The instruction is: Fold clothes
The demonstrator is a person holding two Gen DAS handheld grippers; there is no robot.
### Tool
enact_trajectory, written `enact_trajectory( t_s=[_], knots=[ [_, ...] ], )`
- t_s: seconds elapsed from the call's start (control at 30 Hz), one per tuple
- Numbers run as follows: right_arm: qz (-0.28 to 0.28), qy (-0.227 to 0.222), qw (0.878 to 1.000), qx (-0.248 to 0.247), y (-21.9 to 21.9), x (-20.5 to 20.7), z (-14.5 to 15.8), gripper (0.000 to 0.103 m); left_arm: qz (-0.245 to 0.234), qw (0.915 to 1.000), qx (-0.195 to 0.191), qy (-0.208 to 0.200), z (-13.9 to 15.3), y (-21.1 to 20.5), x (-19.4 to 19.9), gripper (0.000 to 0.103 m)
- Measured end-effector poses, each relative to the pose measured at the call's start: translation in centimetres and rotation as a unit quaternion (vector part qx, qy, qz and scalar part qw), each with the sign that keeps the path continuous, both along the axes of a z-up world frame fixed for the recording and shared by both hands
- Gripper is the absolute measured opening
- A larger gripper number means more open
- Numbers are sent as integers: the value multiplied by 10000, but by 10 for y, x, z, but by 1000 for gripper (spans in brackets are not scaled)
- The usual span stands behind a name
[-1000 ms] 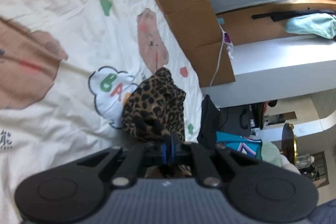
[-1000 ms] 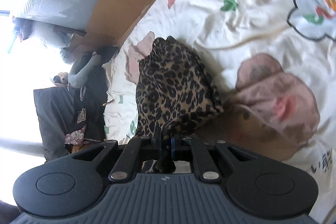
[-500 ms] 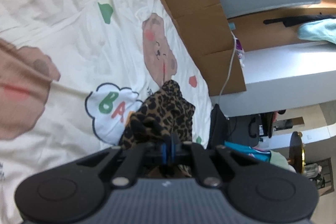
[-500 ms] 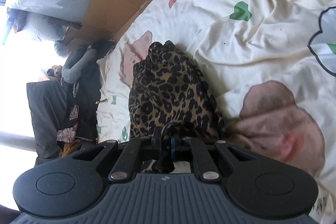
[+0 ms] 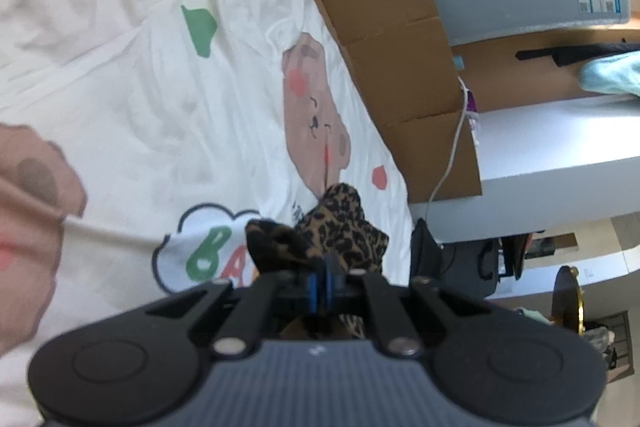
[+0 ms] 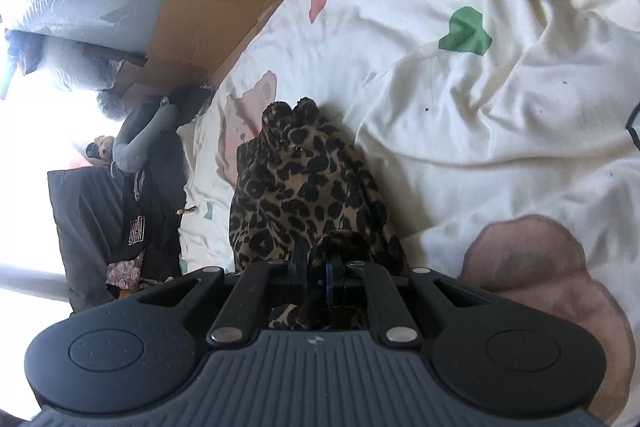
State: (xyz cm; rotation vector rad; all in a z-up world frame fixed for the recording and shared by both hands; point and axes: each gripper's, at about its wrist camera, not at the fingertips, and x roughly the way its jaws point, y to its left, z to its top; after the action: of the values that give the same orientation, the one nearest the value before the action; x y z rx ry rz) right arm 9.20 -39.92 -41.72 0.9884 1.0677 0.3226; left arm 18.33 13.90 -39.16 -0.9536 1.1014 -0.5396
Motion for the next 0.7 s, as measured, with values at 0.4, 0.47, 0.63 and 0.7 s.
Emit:
enact_trajectory(
  t_s=[0.4,0.47,0.63,0.7],
  knots=[
    [341,230,9990,146,6,8,-14,49,-523,9980,242,267,-38,-16,30,27],
    [335,209,9991,183,7,11,-15,49,-503,9984,139,215,-34,-19,33,28],
    [128,122,9997,167,6,23,-16,50,-198,9997,-35,107,-26,-31,31,35],
    [113,37,9999,7,7,27,-13,52,-267,9995,151,29,-22,-38,33,36]
  ],
)
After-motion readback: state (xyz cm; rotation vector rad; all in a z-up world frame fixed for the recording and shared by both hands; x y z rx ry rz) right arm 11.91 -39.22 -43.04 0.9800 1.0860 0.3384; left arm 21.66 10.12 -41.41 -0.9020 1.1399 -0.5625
